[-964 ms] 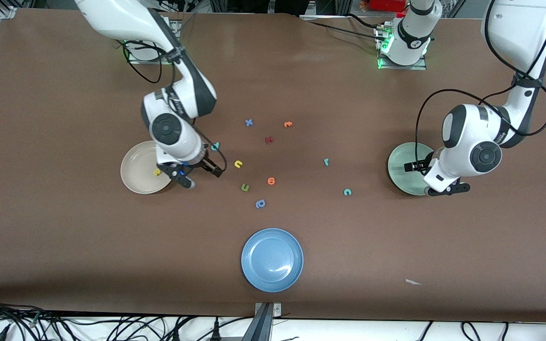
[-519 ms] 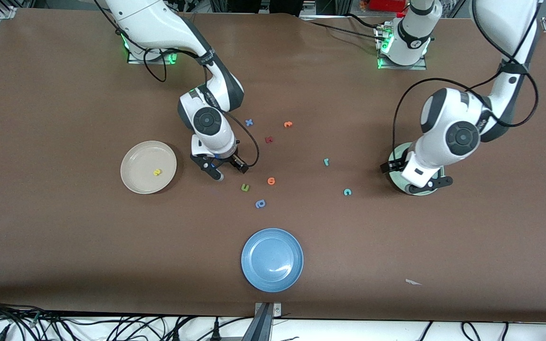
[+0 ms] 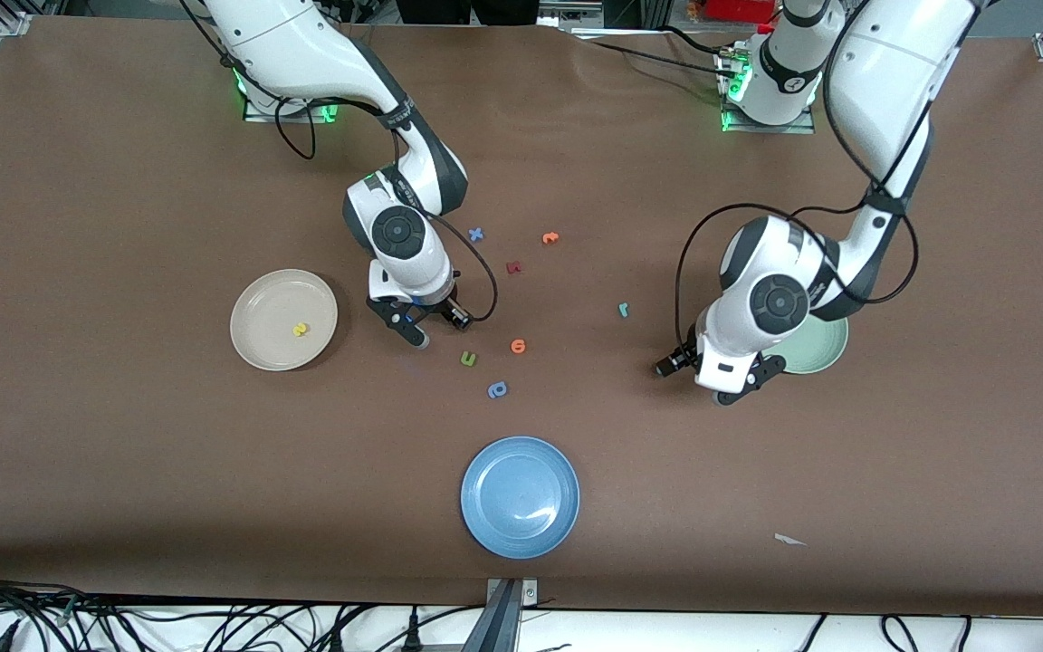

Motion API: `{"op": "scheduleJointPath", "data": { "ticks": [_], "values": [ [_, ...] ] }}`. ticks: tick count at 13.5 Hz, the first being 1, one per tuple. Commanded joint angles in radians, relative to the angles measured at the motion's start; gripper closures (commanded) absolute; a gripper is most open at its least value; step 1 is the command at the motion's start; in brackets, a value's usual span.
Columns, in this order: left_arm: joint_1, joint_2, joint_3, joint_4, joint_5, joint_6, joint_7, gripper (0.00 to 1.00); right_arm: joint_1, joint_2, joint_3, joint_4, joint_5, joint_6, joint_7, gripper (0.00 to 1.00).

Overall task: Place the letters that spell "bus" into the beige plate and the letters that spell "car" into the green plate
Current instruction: 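Grasp the cyan c with the left gripper while the right gripper grasps yellow u, then carry the yellow u onto the beige plate with the right gripper and release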

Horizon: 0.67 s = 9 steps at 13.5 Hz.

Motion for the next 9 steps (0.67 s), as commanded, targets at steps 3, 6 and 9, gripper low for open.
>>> {"op": "scheduleJointPath", "data": {
  "ticks": [3,6,9],
  "values": [
    [-0.03,0.11,0.016,0.109,0.004,-0.011,-0.149,0.04,0.011,0.022,-0.002,0.023,0.0,0.007,0.0,0.38],
    [-0.045,0.116,0.016,0.113,0.005,-0.011,-0.162,0.07,0.022,0.022,-0.002,0.023,-0.001,0.007,0.0,0.38],
    [-0.063,0.143,0.016,0.15,0.089,-0.013,-0.16,0.13,0.025,0.023,-0.002,0.021,-0.003,0.007,-0.002,0.45]
  ]
}}
